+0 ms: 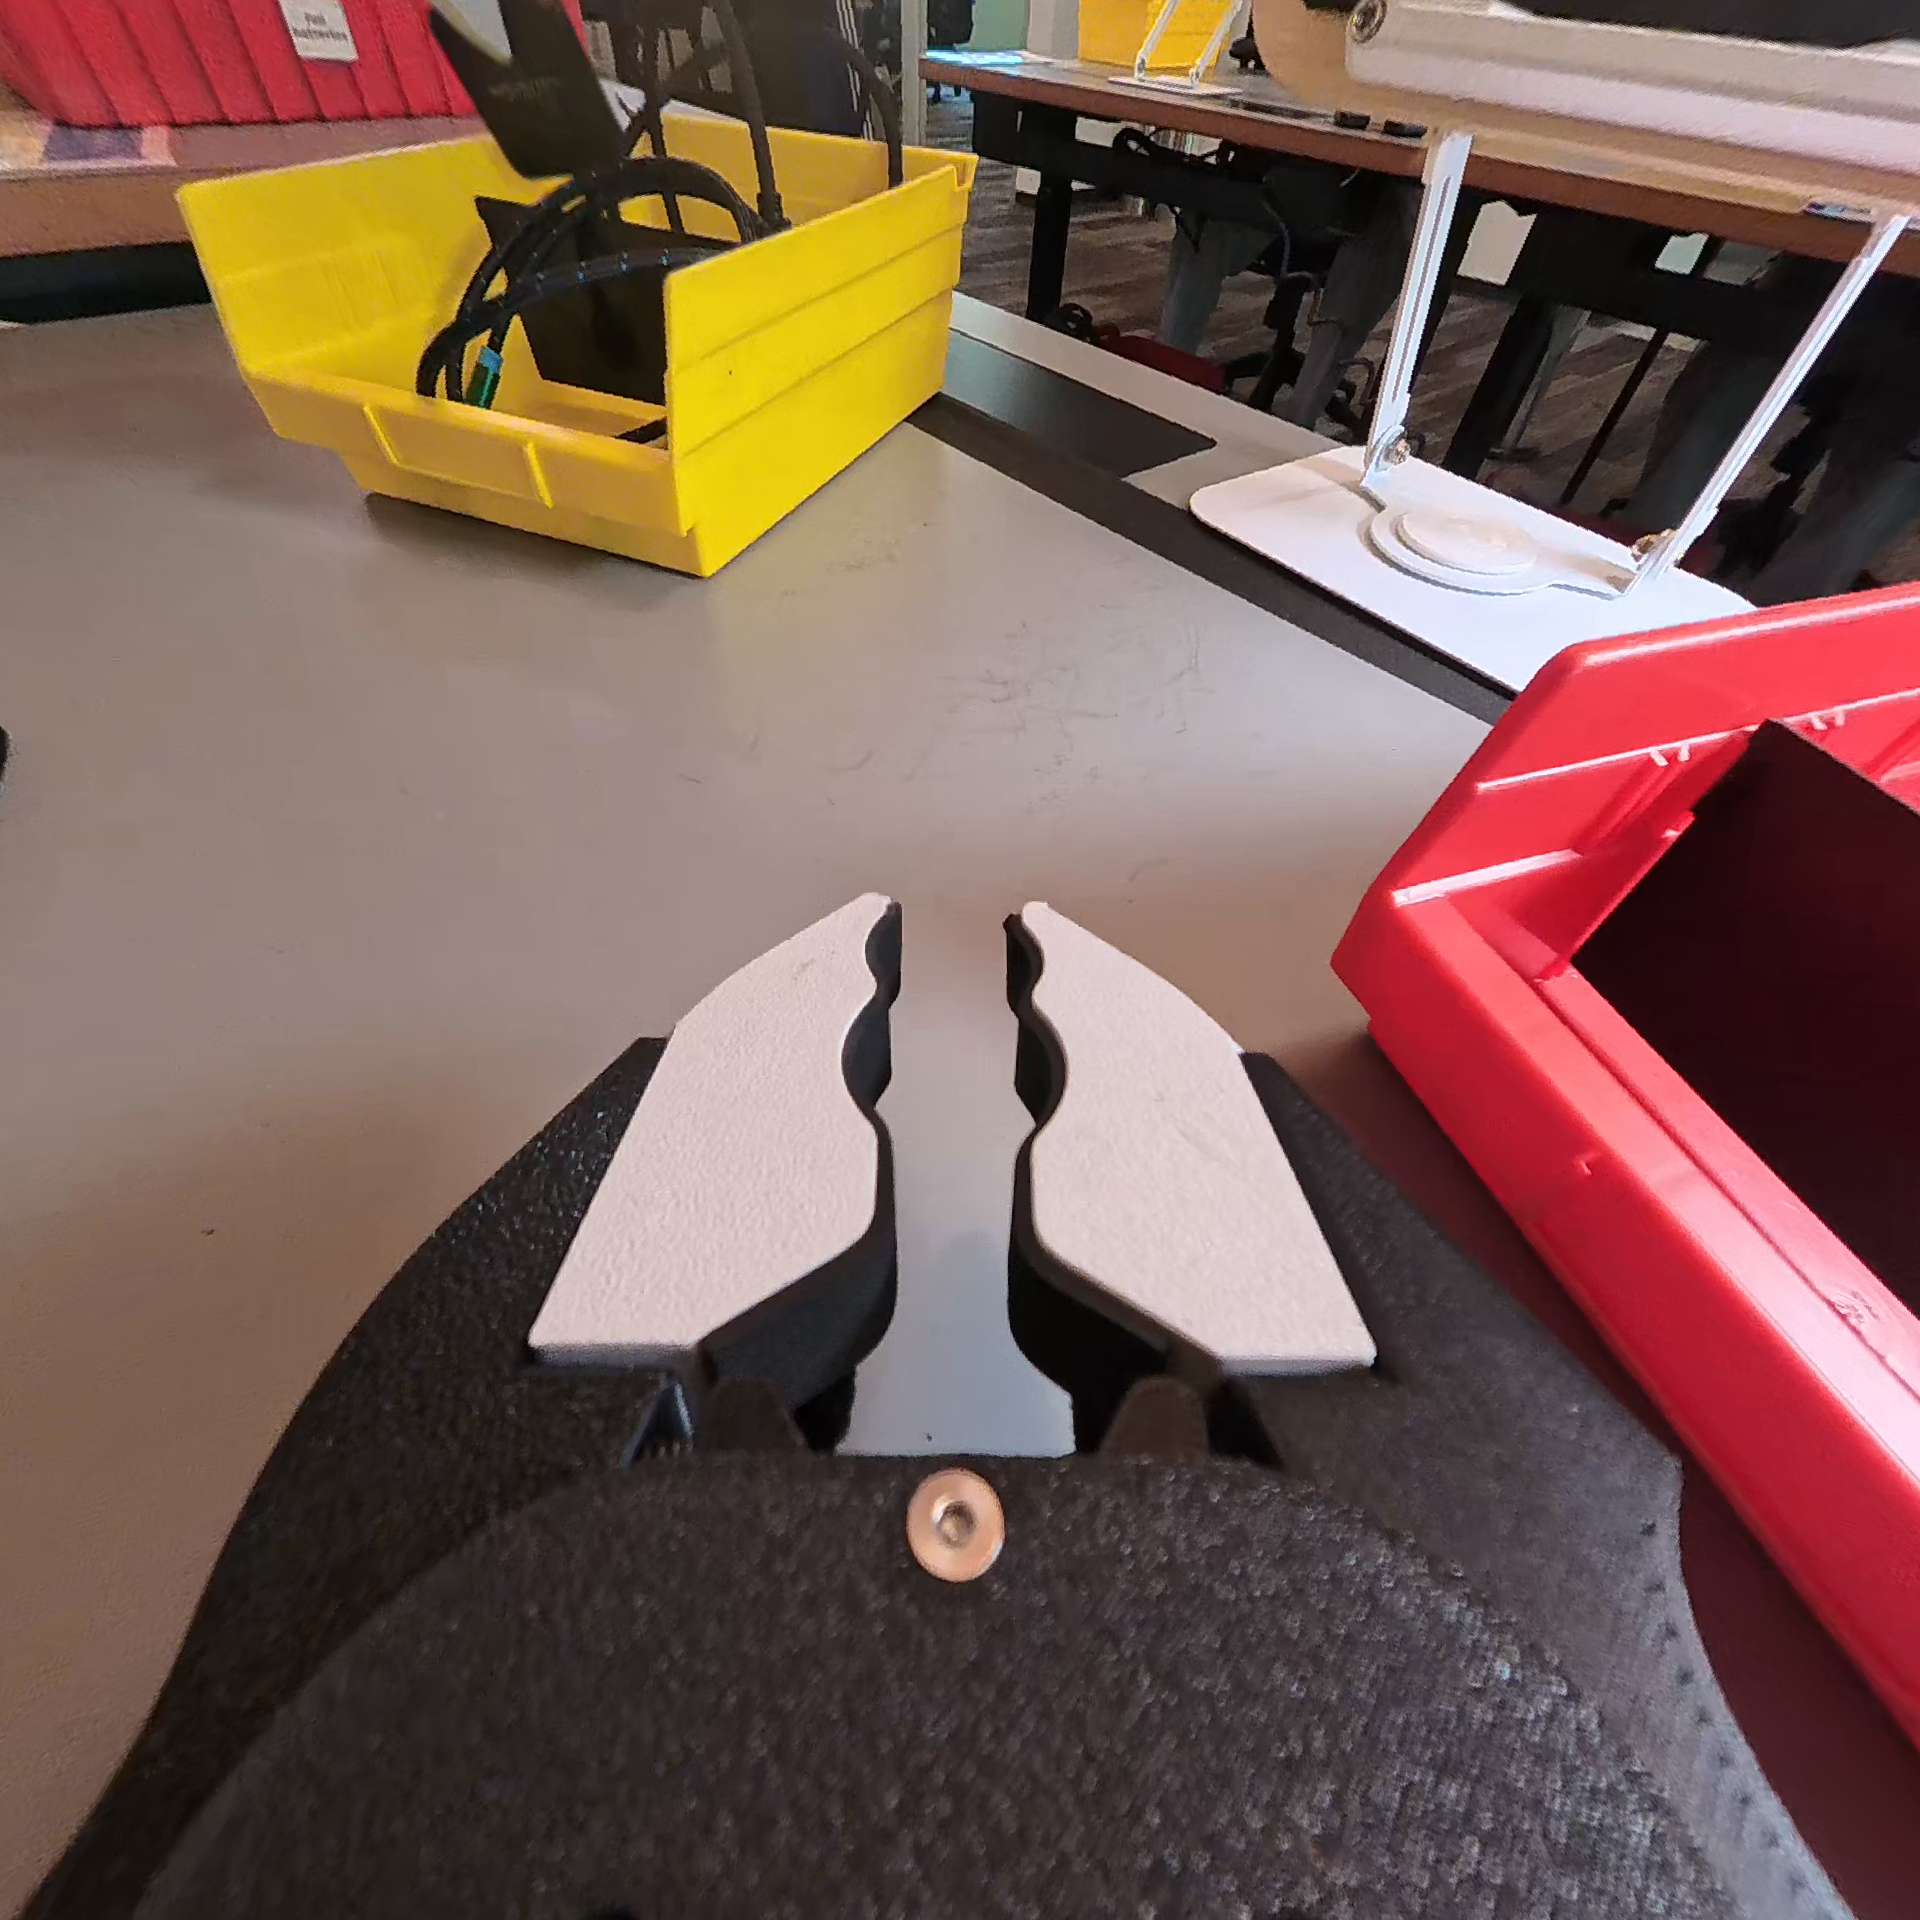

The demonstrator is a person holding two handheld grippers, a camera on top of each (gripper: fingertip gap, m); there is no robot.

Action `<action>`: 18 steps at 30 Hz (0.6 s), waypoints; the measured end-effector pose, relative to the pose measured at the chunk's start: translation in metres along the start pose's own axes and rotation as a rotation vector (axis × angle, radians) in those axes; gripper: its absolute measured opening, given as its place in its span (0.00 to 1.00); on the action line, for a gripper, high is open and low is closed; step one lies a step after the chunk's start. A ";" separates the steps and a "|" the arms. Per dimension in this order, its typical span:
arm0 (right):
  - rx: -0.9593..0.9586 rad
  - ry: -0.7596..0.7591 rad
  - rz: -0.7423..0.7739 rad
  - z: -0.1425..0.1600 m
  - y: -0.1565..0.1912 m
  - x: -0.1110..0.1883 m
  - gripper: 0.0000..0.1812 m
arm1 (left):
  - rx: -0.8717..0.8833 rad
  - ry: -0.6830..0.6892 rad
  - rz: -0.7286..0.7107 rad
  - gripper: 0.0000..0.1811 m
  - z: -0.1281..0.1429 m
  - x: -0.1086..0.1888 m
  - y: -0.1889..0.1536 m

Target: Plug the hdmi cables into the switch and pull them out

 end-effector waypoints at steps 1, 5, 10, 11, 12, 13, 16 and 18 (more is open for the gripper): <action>0.001 -0.007 0.001 -0.001 0.000 0.001 0.11 | 0.021 -0.030 -0.015 0.08 -0.002 0.011 0.003; 0.004 -0.038 0.003 -0.005 0.001 0.004 0.11 | 0.066 -0.197 -0.074 0.08 -0.019 0.061 0.004; -0.009 -0.058 0.002 -0.008 0.002 0.005 0.11 | 0.053 -0.455 -0.159 0.08 -0.043 0.129 -0.011; -0.007 -0.065 0.004 -0.009 0.003 0.006 0.11 | 0.039 -0.512 -0.165 0.08 -0.048 0.141 -0.016; -0.002 -0.076 0.006 -0.012 0.004 0.006 0.11 | 0.031 -0.568 -0.164 0.08 -0.052 0.153 -0.022; 0.004 -0.092 0.004 -0.016 0.006 0.007 0.11 | 0.023 -0.626 -0.158 0.08 -0.055 0.163 -0.028; 0.005 -0.160 -0.030 -0.035 0.016 0.009 0.11 | -0.026 -0.868 -0.087 0.08 -0.067 0.192 -0.055; 0.037 -0.213 -0.054 -0.054 0.025 0.010 0.11 | -0.052 -1.020 -0.026 0.08 -0.076 0.206 -0.077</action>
Point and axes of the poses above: each gripper's, where its closed fingertips meet, x back along the fingers, z out of its underside, y = z × x across the jaws, the point moved 8 cm from there along x, back along the fingers, and after that the axes turned 2 degrees about z, right-handed, at the moved point
